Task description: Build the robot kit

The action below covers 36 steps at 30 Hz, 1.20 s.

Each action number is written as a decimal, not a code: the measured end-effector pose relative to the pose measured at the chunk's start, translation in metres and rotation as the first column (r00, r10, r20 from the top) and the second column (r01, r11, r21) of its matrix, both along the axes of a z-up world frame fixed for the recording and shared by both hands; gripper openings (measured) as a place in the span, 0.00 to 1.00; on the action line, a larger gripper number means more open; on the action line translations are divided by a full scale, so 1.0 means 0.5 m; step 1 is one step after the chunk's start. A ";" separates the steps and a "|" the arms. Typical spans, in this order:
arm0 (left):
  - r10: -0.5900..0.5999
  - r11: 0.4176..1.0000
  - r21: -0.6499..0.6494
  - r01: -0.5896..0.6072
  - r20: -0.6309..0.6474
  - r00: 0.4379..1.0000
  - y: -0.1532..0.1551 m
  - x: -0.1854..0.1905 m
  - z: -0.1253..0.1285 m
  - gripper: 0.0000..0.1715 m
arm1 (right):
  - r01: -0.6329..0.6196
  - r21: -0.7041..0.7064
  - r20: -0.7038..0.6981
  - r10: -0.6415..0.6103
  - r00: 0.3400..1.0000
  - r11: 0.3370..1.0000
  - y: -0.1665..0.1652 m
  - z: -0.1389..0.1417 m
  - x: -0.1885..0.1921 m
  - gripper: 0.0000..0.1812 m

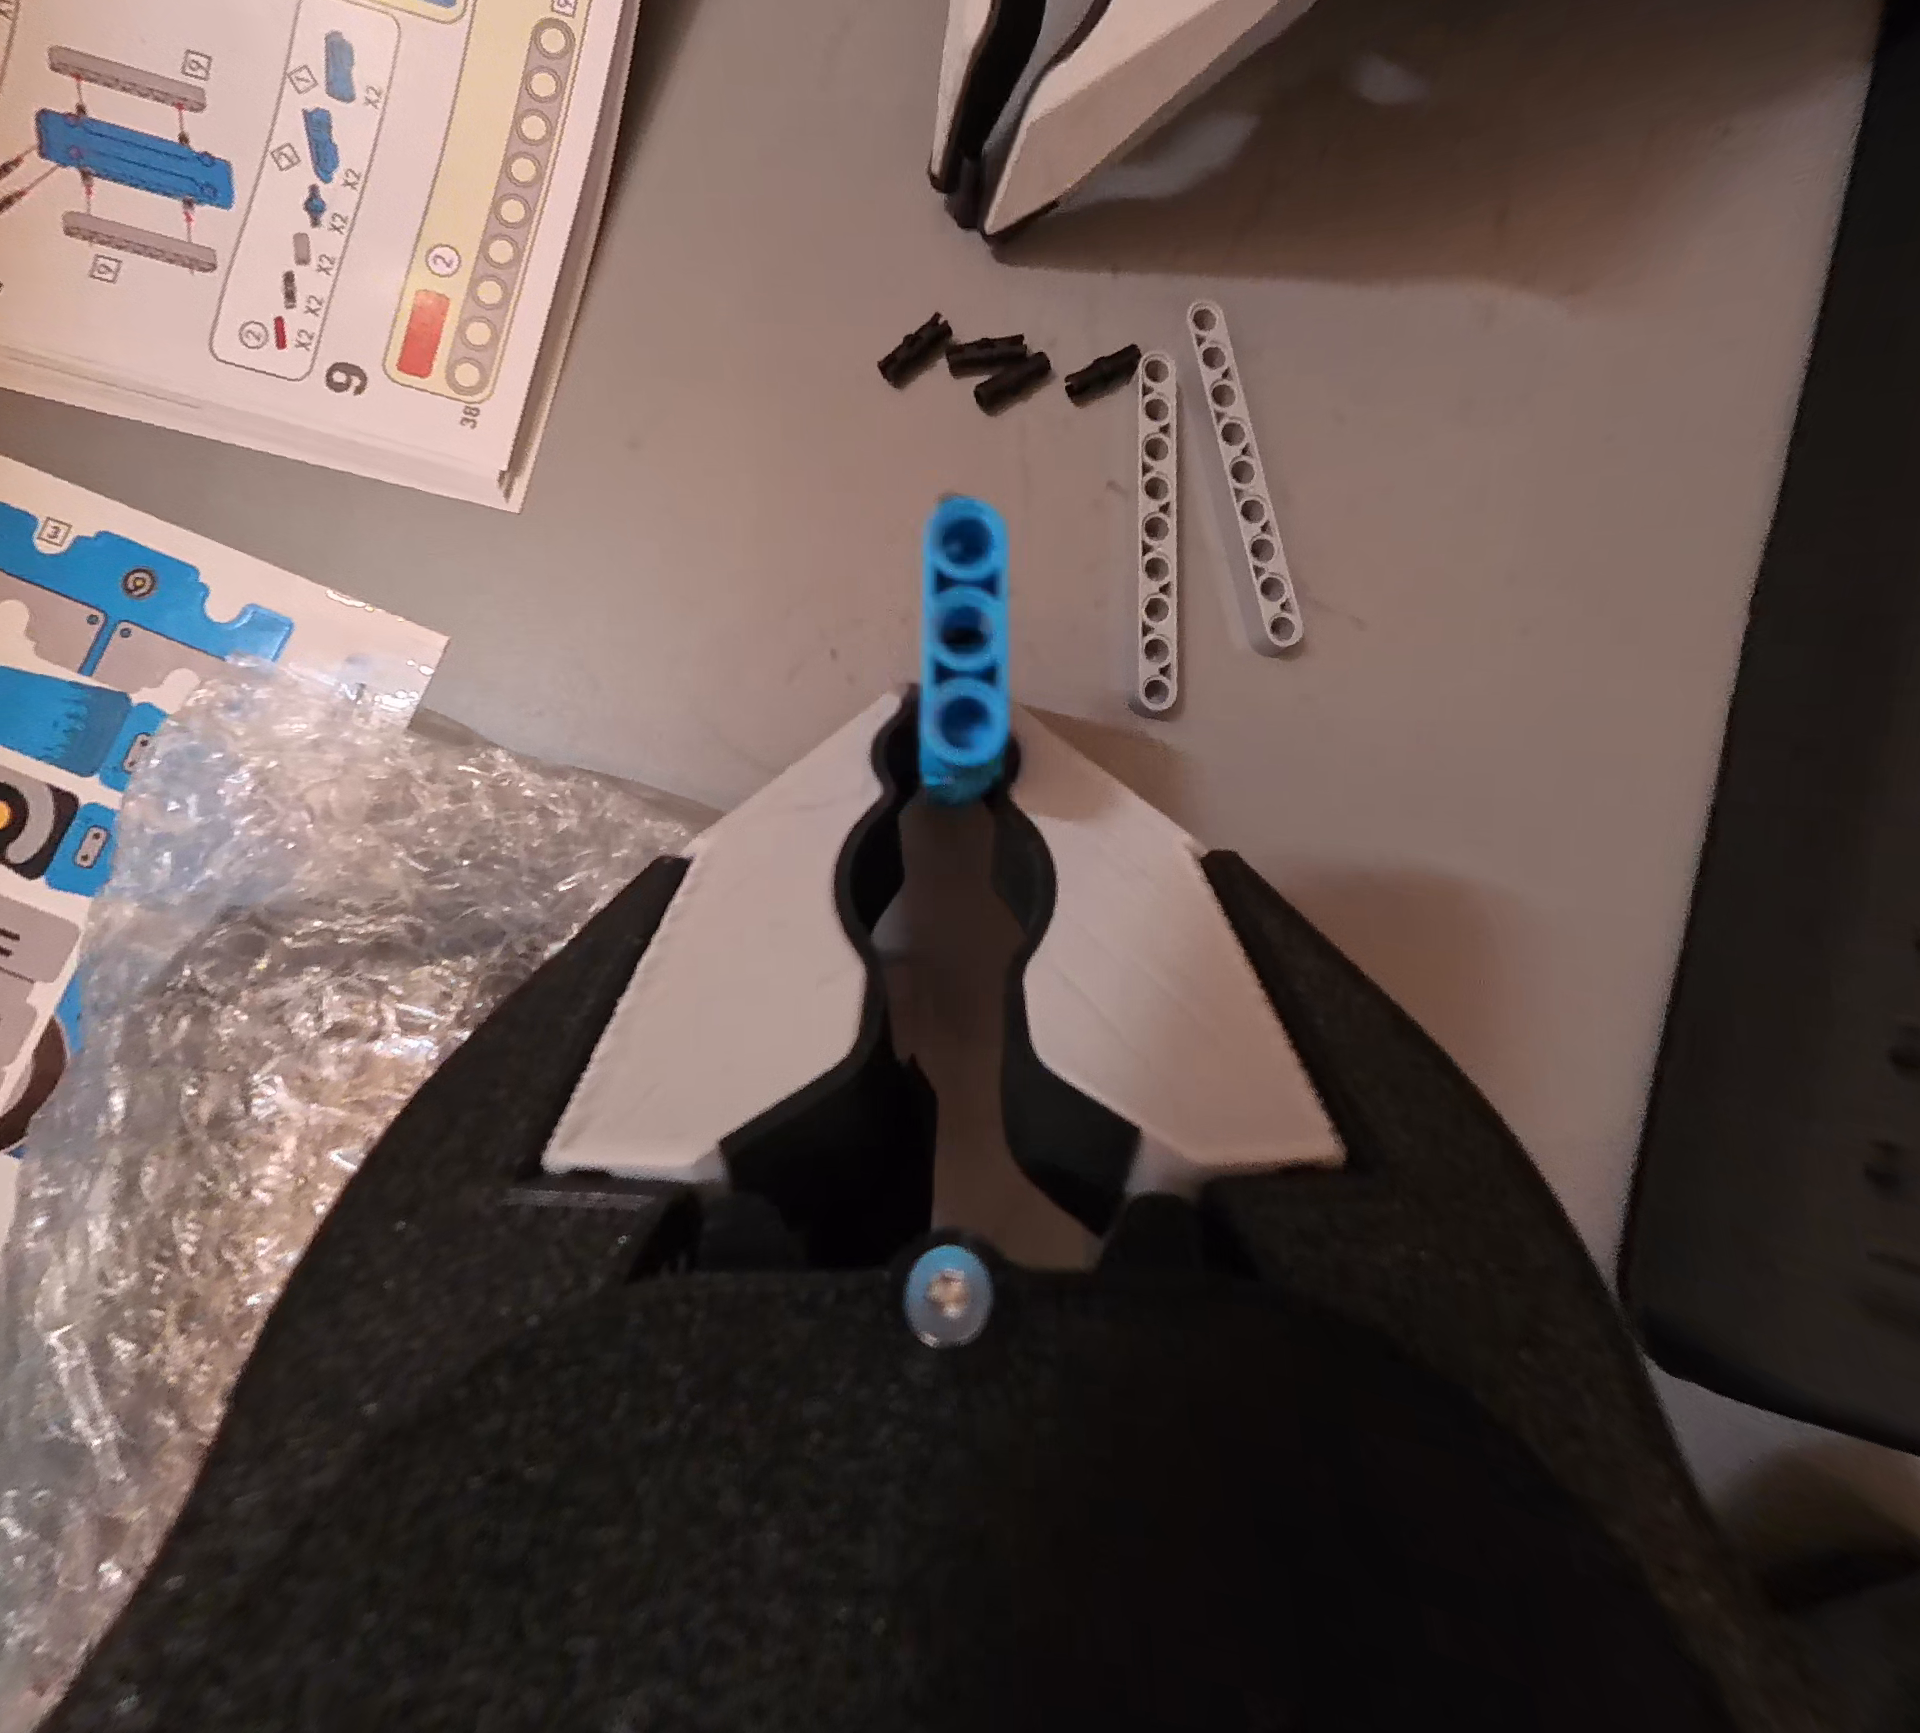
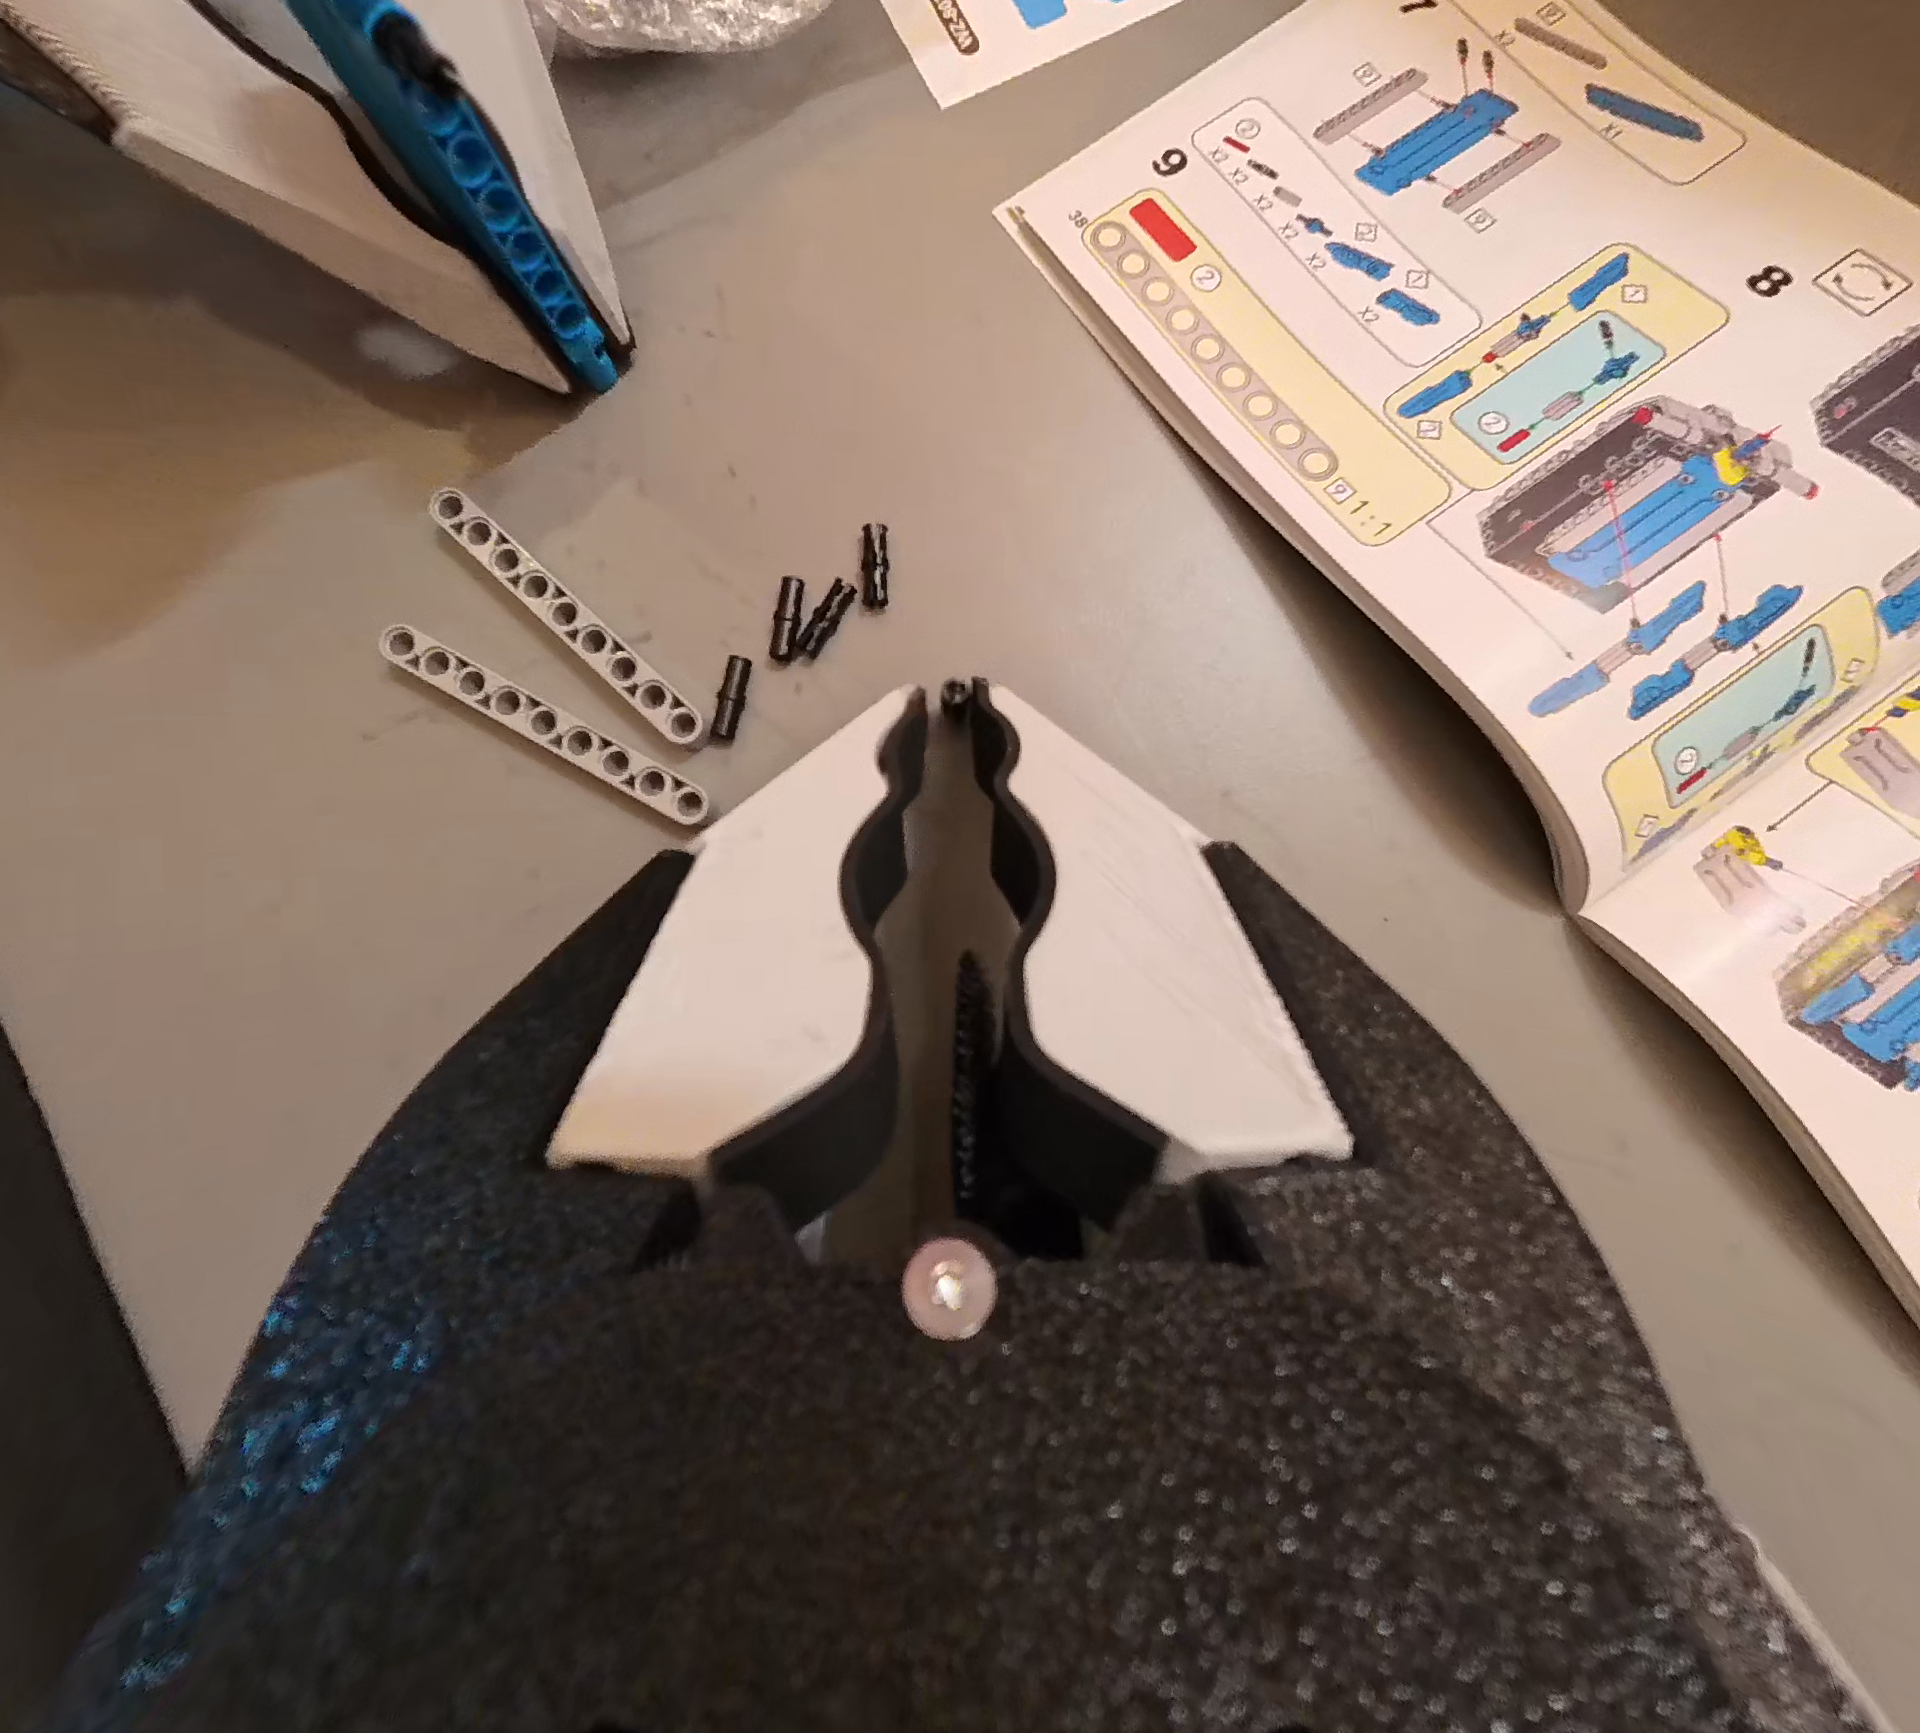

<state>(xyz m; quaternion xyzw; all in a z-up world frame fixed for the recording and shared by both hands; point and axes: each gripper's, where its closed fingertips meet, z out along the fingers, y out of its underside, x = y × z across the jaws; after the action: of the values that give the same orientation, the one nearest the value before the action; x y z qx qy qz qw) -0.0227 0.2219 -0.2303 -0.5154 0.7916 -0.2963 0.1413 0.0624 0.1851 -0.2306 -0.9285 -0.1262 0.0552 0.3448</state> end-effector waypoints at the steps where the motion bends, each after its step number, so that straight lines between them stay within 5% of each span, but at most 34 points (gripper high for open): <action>1: -0.001 1.000 -0.001 0.001 0.005 1.000 0.000 0.000 0.002 0.06 | 0.001 0.003 0.001 -0.001 1.000 1.000 0.000 0.001 0.001 0.04; 14: -0.013 0.997 -0.070 0.019 0.090 0.996 -0.005 0.010 0.041 0.04 | 0.001 0.051 -0.031 0.001 1.000 0.999 0.005 0.024 0.000 0.02; 17: -0.007 0.989 -0.145 0.043 0.245 0.970 -0.010 0.029 0.101 0.04 | -0.022 0.233 -0.173 0.064 0.983 0.972 0.017 0.111 -0.028 0.02; 22: -0.019 0.967 -0.214 0.137 0.478 0.878 -0.054 0.041 0.205 0.04 | -0.045 0.540 -0.491 0.357 0.795 0.841 -0.007 0.275 -0.087 0.02; 26: -0.014 0.936 -0.285 0.208 0.559 0.829 -0.086 0.040 0.247 0.04 | -0.045 0.534 -0.584 0.407 0.702 0.844 -0.007 0.276 -0.111 0.02; 36: 0.042 0.863 -0.444 0.242 0.540 0.841 -0.107 0.051 0.255 0.04 | -0.070 0.567 -0.554 0.443 0.705 0.821 -0.004 0.282 -0.131 0.02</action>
<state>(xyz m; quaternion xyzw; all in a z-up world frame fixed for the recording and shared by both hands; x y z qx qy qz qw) 0.0029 0.1685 -0.1030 -0.3880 0.6445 -0.6272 0.2018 -0.0032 0.1829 -0.0893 -0.6936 -0.1379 0.3963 0.5855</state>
